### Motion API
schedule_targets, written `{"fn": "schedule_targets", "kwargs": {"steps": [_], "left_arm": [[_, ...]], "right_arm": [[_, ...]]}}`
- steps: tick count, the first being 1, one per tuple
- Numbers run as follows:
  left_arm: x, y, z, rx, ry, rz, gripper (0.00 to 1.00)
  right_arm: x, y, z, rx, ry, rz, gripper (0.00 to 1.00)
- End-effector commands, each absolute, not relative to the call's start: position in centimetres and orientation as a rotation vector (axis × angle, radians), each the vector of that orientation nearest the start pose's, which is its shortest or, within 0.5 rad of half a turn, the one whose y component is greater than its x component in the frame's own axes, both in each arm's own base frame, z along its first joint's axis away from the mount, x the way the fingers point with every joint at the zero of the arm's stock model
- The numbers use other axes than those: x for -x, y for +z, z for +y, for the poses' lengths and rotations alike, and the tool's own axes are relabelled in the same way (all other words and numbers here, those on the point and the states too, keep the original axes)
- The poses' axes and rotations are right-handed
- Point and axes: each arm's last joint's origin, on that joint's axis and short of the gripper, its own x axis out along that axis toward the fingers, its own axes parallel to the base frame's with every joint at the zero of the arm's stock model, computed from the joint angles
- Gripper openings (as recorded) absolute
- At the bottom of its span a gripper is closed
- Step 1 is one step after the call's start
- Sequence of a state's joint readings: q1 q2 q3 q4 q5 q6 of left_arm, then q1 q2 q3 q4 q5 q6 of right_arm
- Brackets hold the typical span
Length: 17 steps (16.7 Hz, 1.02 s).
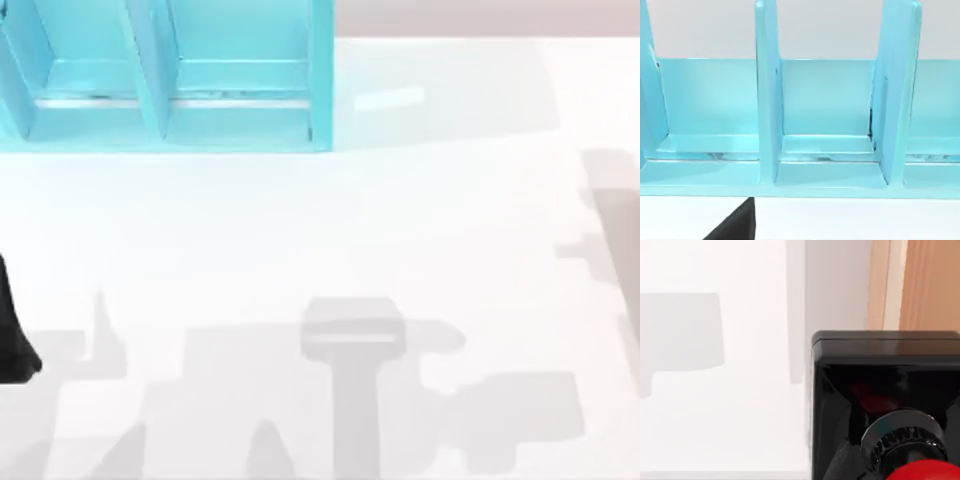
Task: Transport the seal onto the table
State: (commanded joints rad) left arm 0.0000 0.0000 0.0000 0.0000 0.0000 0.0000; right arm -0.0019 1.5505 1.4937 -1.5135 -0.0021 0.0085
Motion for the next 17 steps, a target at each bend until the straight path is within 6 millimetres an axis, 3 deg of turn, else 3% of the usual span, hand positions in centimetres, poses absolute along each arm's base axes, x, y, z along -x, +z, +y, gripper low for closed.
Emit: {"fn": "schedule_targets", "kwargs": {"steps": [4, 7, 9, 11, 14, 17], "left_arm": [[-10.6, 16.0, -0.1, 0.0, 0.0, 0.0, 1.0], [-10.6, 16.0, -0.1, 0.0, 0.0, 0.0, 1.0], [-10.6, 16.0, -0.1, 0.0, 0.0, 0.0, 1.0], [-10.6, 16.0, -0.1, 0.0, 0.0, 0.0, 1.0], [-10.6, 16.0, -0.1, 0.0, 0.0, 0.0, 1.0], [-10.6, 16.0, -0.1, 0.0, 0.0, 0.0, 1.0]], "right_arm": [[-27.4, 30.8, 0.6, -0.014, -0.009, 1.574, 0.0], [-29.8, 29.5, 3.6, -0.011, -0.009, 1.579, 0.0], [-31.8, 27.7, 7.2, -0.012, -0.016, 1.586, 0.0], [-33.1, 25.5, 12.0, -0.011, -0.019, 1.59, 0.0], [-33.4, 22.3, 19.1, -0.009, -0.018, 1.582, 0.0], [-33.2, 20.3, 22.7, -0.011, -0.013, 1.569, 0.0]]}}
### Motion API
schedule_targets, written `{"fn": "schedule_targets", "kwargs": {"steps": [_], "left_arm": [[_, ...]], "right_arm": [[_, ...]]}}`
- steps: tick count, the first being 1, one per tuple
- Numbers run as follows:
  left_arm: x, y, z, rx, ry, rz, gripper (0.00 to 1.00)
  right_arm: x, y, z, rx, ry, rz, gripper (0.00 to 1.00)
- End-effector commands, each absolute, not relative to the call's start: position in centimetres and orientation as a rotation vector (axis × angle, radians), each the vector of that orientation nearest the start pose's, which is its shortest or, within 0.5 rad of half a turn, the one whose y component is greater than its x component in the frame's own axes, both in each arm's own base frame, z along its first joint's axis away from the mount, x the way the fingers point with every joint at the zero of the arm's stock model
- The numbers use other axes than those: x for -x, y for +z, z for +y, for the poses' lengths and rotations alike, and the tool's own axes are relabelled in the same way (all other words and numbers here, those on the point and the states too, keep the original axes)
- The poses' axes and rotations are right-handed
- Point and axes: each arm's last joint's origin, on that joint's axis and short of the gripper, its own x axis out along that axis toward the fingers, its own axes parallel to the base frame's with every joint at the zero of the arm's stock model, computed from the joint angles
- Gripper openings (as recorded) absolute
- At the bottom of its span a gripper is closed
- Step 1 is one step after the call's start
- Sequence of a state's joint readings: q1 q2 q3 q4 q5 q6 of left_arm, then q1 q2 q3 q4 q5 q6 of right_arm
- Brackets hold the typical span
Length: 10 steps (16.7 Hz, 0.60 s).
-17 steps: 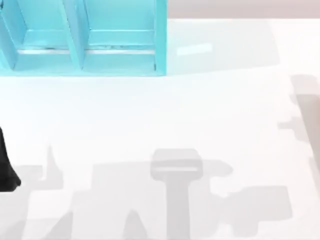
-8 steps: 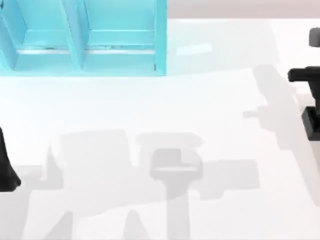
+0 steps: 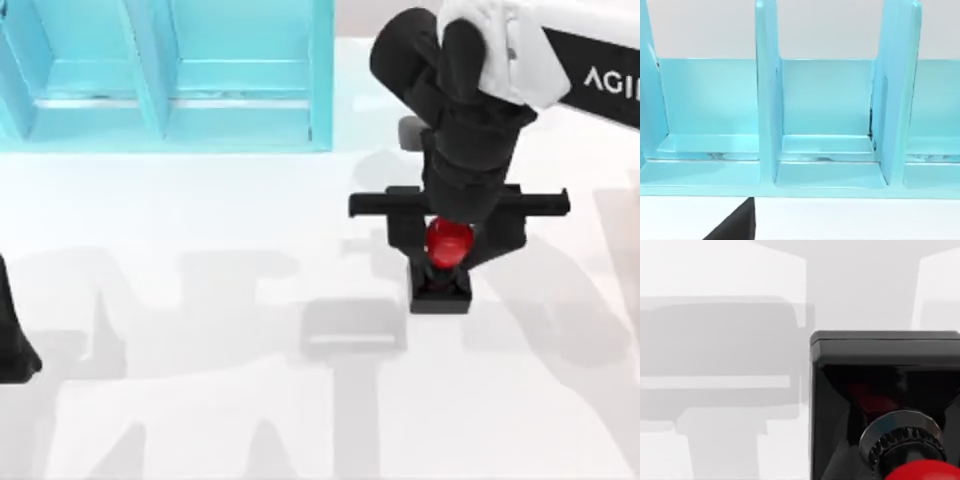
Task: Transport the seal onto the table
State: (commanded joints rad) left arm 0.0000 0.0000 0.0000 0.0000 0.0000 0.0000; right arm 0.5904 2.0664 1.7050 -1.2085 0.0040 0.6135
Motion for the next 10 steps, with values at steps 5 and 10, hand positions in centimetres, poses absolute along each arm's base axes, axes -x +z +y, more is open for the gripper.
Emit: {"fn": "schedule_targets", "kwargs": {"steps": [5, 10], "left_arm": [[-10.6, 16.0, -0.1, 0.0, 0.0, 0.0, 1.0], [-10.6, 16.0, -0.1, 0.0, 0.0, 0.0, 1.0]], "right_arm": [[-33.1, 19.9, 22.9, -0.015, -0.017, 1.573, 0.0], [-33.2, 16.6, 23.1, -0.018, -0.008, 1.56, 0.0]]}}
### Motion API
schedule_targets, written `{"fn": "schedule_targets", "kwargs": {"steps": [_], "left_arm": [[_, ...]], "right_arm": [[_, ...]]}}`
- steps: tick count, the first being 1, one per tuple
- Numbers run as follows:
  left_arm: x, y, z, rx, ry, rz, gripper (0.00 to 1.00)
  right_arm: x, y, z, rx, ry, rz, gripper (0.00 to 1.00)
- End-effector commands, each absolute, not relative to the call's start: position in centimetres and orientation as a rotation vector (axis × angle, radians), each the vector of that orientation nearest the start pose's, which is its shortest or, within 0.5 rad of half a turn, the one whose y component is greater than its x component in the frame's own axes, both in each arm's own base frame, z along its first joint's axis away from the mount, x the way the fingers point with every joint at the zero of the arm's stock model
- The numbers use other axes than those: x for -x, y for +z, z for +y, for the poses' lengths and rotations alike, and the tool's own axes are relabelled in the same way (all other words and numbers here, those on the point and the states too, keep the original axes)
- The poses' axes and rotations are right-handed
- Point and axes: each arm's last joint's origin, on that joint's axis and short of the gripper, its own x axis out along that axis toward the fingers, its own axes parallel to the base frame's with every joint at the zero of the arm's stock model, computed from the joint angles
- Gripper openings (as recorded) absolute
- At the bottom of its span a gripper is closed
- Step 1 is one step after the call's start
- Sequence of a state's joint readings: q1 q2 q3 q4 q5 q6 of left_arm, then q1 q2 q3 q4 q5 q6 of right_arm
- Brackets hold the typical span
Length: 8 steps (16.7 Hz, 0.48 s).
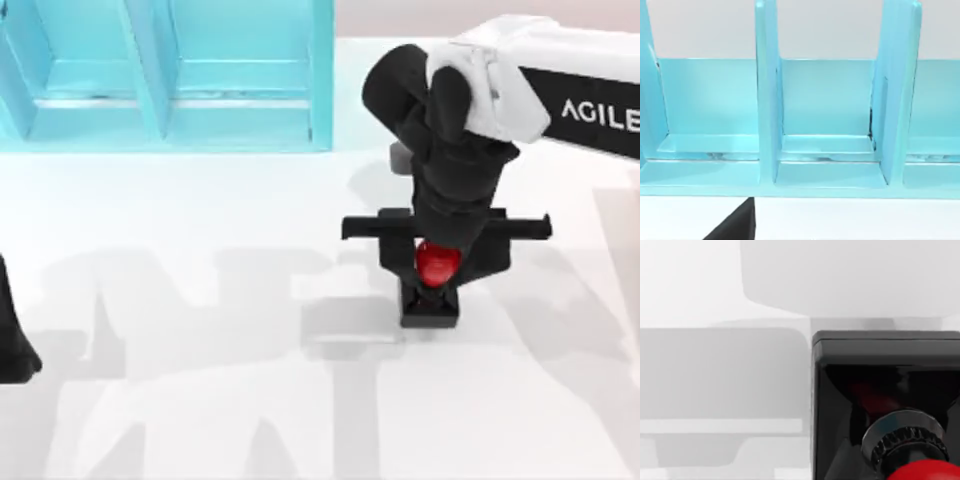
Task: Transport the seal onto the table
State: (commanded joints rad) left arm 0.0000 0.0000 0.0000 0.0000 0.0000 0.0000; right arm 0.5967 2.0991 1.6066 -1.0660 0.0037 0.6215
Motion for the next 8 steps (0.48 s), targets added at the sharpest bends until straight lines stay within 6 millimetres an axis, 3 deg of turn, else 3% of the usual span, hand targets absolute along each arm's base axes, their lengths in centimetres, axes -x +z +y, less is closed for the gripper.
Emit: {"fn": "schedule_targets", "kwargs": {"steps": [5, 8], "left_arm": [[-10.57, 16.0, -0.12, 0.0, 0.0, 0.0, 1.0], [-10.57, 16.0, -0.12, 0.0, 0.0, 0.0, 1.0]], "right_arm": [[-33.13, 15.58, 23.06, -0.012, -0.013, 1.568, 0.0], [-33.13, 15.58, 23.06, -0.012, -0.013, 1.568, 0.23]]}}
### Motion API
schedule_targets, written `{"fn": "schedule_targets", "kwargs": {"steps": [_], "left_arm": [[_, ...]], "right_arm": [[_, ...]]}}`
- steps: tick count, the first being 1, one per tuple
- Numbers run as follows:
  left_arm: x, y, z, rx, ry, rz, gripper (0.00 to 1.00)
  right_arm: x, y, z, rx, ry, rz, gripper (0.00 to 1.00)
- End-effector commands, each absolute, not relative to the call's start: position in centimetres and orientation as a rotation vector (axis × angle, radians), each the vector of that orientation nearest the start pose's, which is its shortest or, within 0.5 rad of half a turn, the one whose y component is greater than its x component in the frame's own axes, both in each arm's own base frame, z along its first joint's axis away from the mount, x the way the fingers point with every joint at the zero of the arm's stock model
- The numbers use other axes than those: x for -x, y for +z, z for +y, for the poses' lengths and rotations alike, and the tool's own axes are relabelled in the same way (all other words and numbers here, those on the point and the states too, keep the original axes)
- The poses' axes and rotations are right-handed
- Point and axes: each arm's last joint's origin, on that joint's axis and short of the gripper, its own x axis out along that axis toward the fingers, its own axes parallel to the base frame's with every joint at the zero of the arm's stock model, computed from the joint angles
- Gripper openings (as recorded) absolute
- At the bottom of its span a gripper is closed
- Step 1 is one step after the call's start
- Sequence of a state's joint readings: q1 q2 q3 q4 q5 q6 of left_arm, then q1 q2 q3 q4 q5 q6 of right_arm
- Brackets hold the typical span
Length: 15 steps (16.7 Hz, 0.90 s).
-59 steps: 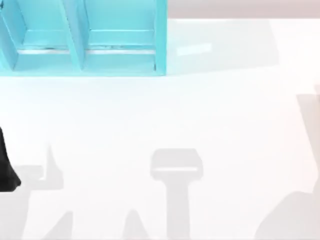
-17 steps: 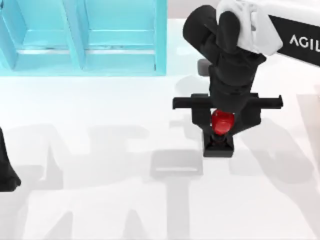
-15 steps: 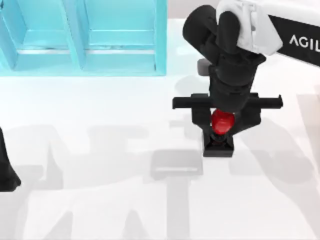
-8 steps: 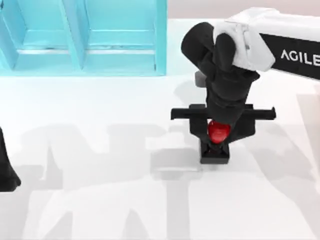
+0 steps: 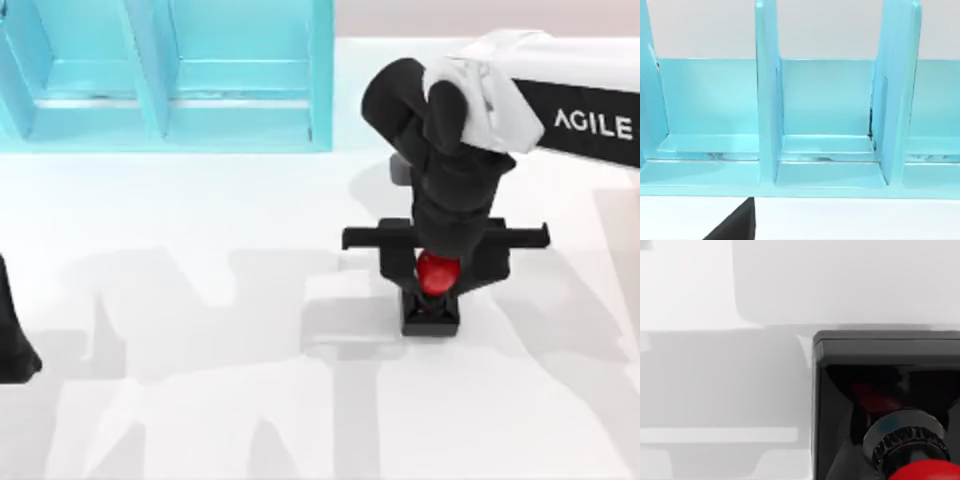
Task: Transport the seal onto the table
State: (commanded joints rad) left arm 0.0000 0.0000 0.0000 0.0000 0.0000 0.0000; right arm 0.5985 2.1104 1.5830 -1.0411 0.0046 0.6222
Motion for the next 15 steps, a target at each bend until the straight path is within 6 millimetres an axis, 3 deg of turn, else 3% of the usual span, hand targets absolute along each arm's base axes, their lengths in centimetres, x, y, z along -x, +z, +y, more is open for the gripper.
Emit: {"fn": "schedule_targets", "kwargs": {"steps": [10, 15], "left_arm": [[-10.57, 16.0, -0.12, 0.0, 0.0, 0.0, 1.0], [-10.57, 16.0, -0.12, 0.0, 0.0, 0.0, 1.0]], "right_arm": [[-33.13, 15.58, 23.06, -0.012, -0.013, 1.568, 0.98], [-33.13, 15.58, 23.06, -0.012, -0.013, 1.568, 1.0]]}}
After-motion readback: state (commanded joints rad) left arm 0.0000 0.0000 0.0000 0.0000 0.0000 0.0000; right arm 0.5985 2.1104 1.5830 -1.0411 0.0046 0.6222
